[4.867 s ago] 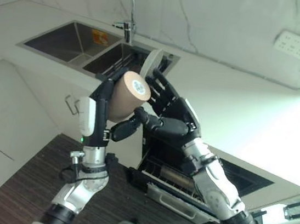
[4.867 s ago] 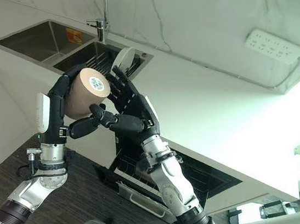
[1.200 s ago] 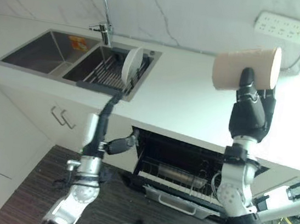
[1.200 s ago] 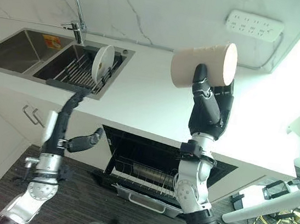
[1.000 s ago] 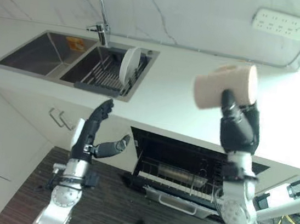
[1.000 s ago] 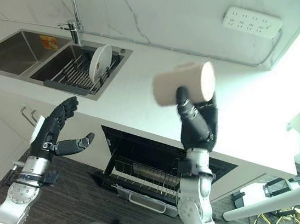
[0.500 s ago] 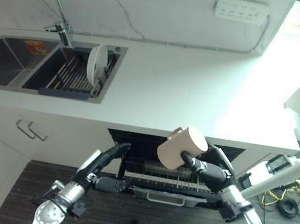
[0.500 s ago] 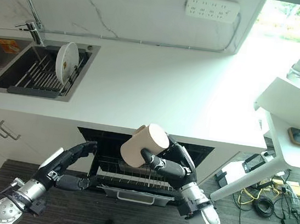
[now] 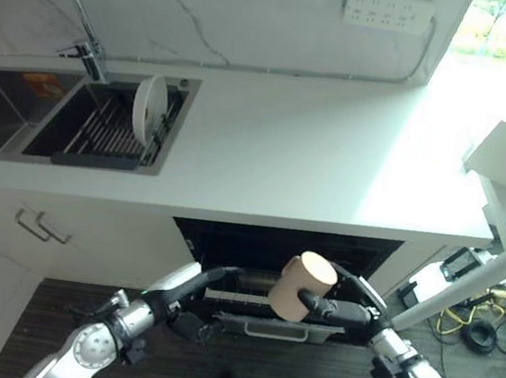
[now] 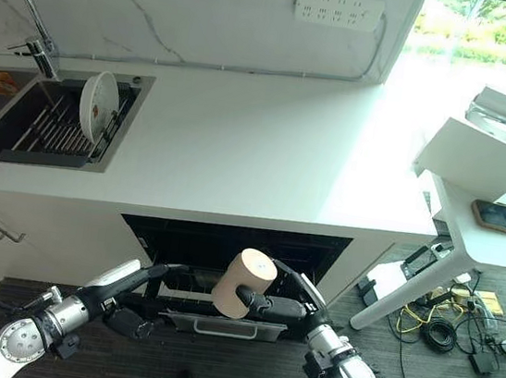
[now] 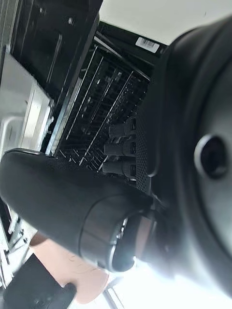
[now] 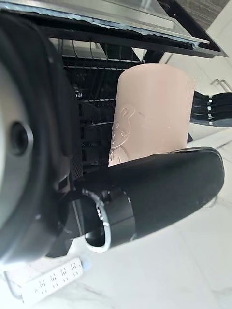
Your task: Place the dishes in the dishwasher.
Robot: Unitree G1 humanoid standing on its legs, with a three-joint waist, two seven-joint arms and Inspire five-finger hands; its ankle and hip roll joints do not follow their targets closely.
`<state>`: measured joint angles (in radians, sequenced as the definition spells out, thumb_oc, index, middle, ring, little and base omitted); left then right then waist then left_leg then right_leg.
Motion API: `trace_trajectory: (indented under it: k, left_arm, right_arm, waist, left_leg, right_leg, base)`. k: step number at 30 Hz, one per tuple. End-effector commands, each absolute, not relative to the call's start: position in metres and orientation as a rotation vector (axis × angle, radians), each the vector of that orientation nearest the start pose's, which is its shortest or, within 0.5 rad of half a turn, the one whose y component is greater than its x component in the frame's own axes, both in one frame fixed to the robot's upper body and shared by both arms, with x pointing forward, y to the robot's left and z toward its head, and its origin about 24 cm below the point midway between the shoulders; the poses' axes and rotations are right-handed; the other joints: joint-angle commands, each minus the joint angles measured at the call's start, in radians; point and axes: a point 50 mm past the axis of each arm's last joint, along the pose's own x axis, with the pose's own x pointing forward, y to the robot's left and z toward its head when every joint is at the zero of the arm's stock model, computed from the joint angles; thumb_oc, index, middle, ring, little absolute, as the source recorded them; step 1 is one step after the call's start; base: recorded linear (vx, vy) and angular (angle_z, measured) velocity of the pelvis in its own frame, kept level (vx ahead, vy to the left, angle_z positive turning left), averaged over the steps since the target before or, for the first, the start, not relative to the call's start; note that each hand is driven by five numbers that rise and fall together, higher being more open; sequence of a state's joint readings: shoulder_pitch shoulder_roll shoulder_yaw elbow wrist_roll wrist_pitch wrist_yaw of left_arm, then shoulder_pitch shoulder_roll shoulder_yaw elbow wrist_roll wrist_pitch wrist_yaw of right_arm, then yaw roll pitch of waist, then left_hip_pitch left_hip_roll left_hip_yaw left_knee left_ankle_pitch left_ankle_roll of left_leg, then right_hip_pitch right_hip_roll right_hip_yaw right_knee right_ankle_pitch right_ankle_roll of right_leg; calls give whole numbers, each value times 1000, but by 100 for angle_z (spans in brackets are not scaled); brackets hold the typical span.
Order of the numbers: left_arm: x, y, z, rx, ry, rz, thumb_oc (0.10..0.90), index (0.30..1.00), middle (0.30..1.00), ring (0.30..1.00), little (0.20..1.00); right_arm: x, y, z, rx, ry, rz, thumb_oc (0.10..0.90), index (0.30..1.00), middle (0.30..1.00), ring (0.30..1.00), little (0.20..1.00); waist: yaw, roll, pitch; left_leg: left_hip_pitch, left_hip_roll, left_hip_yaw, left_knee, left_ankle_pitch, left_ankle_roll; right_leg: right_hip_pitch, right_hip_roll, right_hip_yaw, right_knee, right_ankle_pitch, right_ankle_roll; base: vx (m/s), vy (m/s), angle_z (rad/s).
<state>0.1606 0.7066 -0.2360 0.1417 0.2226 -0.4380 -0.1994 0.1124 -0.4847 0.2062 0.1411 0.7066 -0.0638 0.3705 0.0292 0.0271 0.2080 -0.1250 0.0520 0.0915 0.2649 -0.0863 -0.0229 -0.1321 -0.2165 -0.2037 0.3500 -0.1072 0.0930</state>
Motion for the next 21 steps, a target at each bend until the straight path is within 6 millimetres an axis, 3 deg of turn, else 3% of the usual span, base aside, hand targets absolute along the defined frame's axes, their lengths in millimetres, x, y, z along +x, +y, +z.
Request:
trace_trajectory:
  k: [1, 13, 21]
  left_arm:
    - [221, 215, 54, 908, -198, -539, 800, 900, 900, 900, 900]
    - [227, 203, 49, 898, -157, -642, 800, 900, 900, 900, 900]
    - [234, 195, 56, 919, -128, -780, 800, 900, 900, 900, 900]
  right_arm:
    - [247, -192, 52, 208, -61, 466, 400, 300, 300, 300, 300]
    - [264, -201, 62, 136, -96, 395, 400, 300, 300, 300, 300]
    - [283, -214, 73, -43, -88, 325, 400, 300, 300, 300, 300]
  waist:
    - [-3, -3, 2]
    - [5, 5, 39]
    - [20, 4, 95]
  left_leg:
    - [7, 59, -14, 35, -96, -22]
    - [0, 57, -12, 35, -84, -22]
    - [-21, 44, -33, 35, -70, -17]
  right_leg:
    - [21, -3, 33, -50, -37, 69]
    - [14, -6, 29, -50, -25, 70]
    - [-3, -6, 37, -50, -7, 76]
  base:
    - [0, 0, 0]
    - [3, 0, 0]
    - [-16, -3, 3]
